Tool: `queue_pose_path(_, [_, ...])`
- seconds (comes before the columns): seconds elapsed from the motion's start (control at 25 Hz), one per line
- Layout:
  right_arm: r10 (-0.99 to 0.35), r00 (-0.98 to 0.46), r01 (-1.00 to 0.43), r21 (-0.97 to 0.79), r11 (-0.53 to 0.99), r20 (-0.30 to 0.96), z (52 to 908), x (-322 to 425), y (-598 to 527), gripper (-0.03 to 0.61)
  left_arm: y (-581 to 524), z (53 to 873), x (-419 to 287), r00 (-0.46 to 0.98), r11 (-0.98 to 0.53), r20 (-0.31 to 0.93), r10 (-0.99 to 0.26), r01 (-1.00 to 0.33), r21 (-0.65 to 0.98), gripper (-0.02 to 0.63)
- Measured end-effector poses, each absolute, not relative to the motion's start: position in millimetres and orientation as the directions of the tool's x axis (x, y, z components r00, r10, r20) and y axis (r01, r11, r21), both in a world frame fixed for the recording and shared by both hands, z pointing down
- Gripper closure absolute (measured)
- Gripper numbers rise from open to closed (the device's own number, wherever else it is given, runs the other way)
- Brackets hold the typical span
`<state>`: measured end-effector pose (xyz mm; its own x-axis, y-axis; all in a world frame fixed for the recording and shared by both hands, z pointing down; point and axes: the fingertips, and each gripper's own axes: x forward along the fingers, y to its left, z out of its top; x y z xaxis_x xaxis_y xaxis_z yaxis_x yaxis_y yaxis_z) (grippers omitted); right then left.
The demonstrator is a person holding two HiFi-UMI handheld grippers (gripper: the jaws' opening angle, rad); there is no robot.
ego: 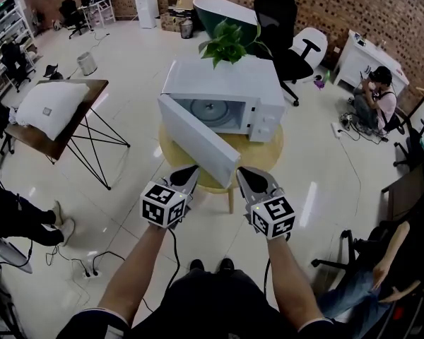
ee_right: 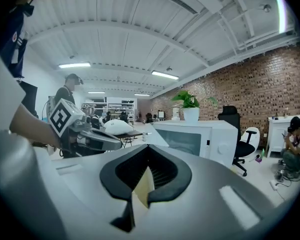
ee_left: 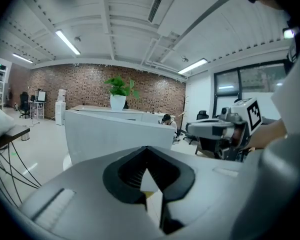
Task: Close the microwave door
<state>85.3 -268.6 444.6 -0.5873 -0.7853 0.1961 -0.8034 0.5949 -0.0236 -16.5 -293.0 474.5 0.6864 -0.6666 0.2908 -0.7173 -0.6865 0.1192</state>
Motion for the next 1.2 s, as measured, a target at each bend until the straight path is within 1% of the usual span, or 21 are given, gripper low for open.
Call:
queue_pose_path(0.16, [-0.767, -0.602, -0.791, -0.037, 0.61, 0.222, 462, 64, -277, 0.577, -286, 464, -25, 0.684, -0.682, 0.27, -0.677, -0.722, 0.119, 0.606])
queue_pose_path(0.4, [-0.778, -0.578, -0.807, -0.029, 0.59, 0.246, 474, 51, -295, 0.577, -278, 460, -38, 0.674, -0.668, 0.261, -0.691, -0.733, 0.125, 0.606])
queue_pose_path(0.76, [-0.833, -0.495, -0.861, -0.008, 0.509, 0.248, 472, 72, -322, 0.577, -277, 467, -51, 0.68, -0.677, 0.278, -0.679, -0.726, 0.122, 0.606])
queue_pose_path(1.0, [-0.864, -0.445, -0.885, 0.034, 0.465, 0.236, 465, 85, -349, 0.577, -277, 477, -46, 0.704, -0.703, 0.296, -0.646, -0.699, 0.129, 0.606])
queue_pose_path(1.2, [-0.877, -0.418, -0.899, 0.031, 0.437, 0.235, 465, 108, -374, 0.577, -289, 482, -31, 0.715, -0.714, 0.3, -0.632, -0.687, 0.135, 0.606])
